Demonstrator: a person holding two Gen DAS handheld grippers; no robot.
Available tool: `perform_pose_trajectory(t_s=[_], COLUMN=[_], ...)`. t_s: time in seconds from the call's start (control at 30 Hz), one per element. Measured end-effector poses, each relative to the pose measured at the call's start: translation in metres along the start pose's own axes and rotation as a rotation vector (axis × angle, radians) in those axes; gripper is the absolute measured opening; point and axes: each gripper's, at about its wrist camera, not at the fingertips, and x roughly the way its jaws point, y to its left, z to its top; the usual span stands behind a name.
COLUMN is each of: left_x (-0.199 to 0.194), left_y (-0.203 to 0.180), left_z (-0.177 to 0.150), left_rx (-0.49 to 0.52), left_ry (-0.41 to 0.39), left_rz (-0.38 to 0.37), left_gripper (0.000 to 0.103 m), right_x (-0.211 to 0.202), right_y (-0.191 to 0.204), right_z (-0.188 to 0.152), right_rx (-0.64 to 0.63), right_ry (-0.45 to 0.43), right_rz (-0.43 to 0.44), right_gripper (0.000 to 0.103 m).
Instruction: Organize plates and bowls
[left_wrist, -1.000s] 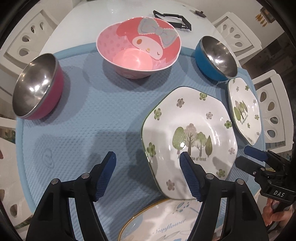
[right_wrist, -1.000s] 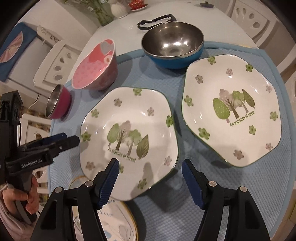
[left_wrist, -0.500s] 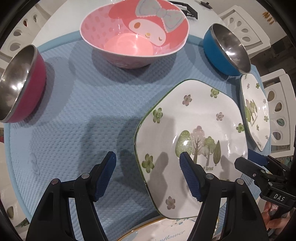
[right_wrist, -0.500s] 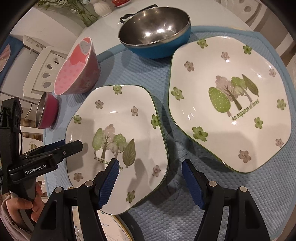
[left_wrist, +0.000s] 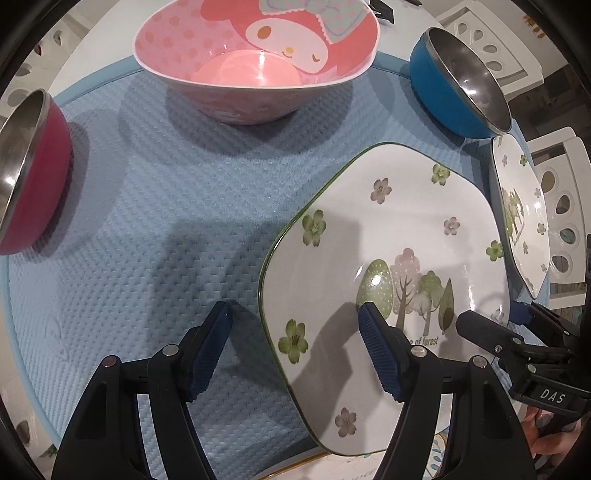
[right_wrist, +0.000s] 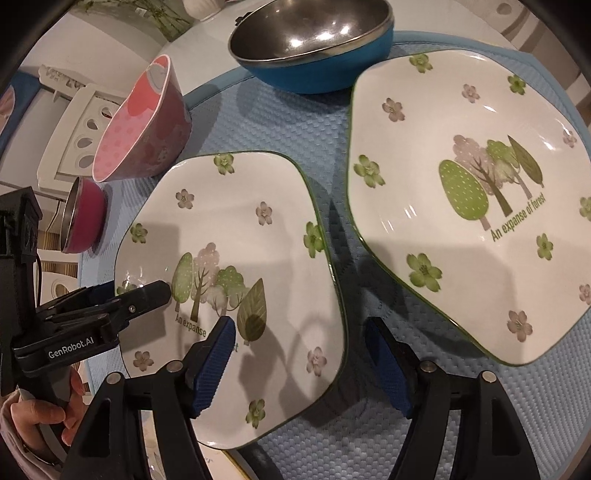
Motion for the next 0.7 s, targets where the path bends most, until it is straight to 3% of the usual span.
perform_pose_trajectory(t_s=[0.27,0.57,0.6,0.7], left_x=[0.006,0.007,0.008,0.007], left_y=[-0.007,-0.013,-0.015,-0.019], left_z=[0.002,0.006,0.007,0.007], left_rx=[0.004,0.02,0.023,0.044], left_ry=[-0.006,-0.017,-0.021,-0.04], left_rz=[0.014,0.01,0.011,0.014], left_gripper=[0.076,0.077,0.077,0.075], right_x=[0.004,0.006,0.006,0.005], right_y=[0.006,0.012,0.013,0.016], right_z=[0.001,0.004,0.005,0.006], right_rx=[-0.017,-0.042,-0.048,-0.065], right_ry=[-0.01,-0.027,-0.031,-0.058], right_rz=[-0.001,-0.016,-0.02,-0.062], right_gripper=[0.082,0.082,0.081,0.062])
